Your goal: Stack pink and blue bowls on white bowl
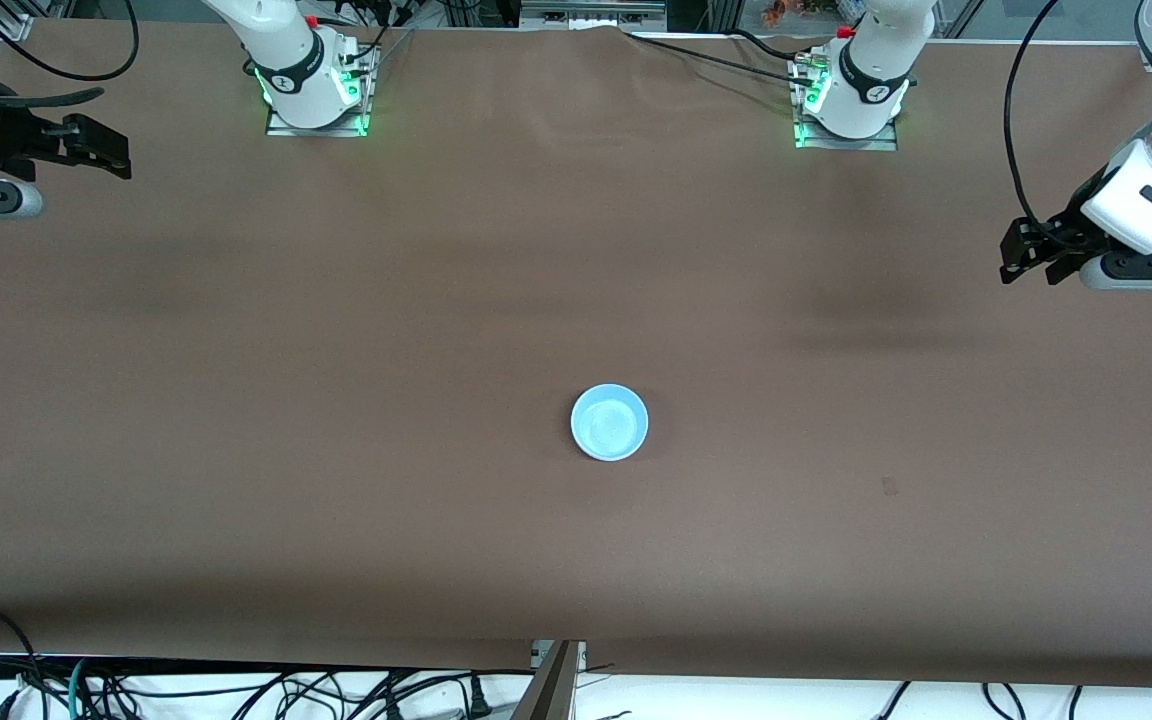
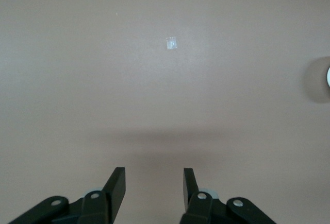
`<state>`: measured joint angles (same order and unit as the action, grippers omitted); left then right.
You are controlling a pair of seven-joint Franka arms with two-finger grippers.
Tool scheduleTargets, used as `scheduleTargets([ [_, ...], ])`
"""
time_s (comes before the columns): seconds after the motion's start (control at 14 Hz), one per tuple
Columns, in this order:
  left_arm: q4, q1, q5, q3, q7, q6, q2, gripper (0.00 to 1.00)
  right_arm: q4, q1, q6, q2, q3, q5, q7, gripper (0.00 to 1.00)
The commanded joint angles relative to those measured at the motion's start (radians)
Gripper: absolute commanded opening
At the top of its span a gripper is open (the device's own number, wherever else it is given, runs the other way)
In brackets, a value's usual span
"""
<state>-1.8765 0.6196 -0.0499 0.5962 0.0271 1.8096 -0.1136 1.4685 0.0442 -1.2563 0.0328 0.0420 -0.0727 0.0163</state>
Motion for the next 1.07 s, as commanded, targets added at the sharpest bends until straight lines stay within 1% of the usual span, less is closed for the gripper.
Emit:
scheduleTargets([
  [0.0, 0.002, 0.012, -0.028, 0.002, 0.034, 0.017, -0.02, 0.8, 0.016, -0.017, -0.029, -0.016, 0.018, 0.042, -0.033, 1.0],
  [0.07, 0.011, 0.012, -0.028, 0.002, 0.034, 0.016, -0.017, 0.87, 0.018, -0.017, -0.032, -0.016, 0.018, 0.042, -0.044, 1.0],
  [0.14, 0.023, 0.011, -0.028, 0.004, 0.036, 0.014, -0.008, 1.0, 0.016, -0.018, -0.037, -0.016, 0.018, 0.048, -0.044, 1.0],
  [0.5, 0.057, 0.003, -0.016, 0.007, 0.025, 0.017, 0.011, 1.0, -0.007, -0.015, -0.038, 0.012, 0.01, 0.051, -0.027, 1.0],
  [0.71, 0.17, 0.0, -0.015, 0.008, 0.02, 0.004, 0.093, 1.0, -0.007, -0.017, -0.043, 0.015, 0.01, 0.051, -0.026, 1.0],
  [1.0, 0.189, -0.001, -0.013, 0.007, 0.027, 0.004, 0.109, 1.0, -0.013, -0.015, -0.045, 0.021, 0.01, 0.051, -0.021, 1.0],
])
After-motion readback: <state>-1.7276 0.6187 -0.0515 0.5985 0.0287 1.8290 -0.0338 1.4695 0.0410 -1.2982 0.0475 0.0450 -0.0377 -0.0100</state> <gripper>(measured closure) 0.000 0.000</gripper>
